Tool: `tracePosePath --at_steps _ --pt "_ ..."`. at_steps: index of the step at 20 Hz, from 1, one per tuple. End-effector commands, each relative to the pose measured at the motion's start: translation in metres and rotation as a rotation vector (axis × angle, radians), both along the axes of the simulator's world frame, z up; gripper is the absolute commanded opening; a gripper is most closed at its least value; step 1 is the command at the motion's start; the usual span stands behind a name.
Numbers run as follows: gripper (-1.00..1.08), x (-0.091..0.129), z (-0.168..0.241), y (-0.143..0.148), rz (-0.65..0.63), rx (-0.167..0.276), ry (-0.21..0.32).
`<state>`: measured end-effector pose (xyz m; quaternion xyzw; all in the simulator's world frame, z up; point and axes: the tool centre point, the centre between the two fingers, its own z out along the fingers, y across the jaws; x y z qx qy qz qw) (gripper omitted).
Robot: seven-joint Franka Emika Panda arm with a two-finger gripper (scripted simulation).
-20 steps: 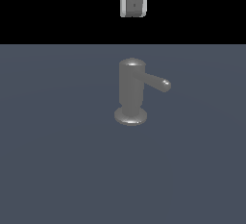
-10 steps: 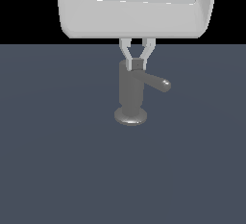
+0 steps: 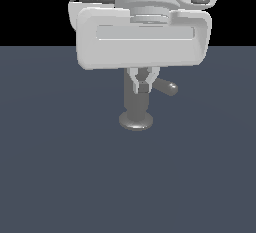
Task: Turn on the faucet by rotating a designated handle.
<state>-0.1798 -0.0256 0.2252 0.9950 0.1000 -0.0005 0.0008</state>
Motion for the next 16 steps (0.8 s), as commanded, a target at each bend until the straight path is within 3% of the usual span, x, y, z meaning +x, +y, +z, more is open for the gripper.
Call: tracePosePath --at_steps 1,11,16 --pt "-1.00 0.002 -0.004 0.000 0.003 0.001 -0.001" --pt "-1.00 0.003 -0.005 0.000 0.004 0.001 -0.001" --pt "-1.00 0.011 -0.005 -0.022 0.004 0.001 -0.001"
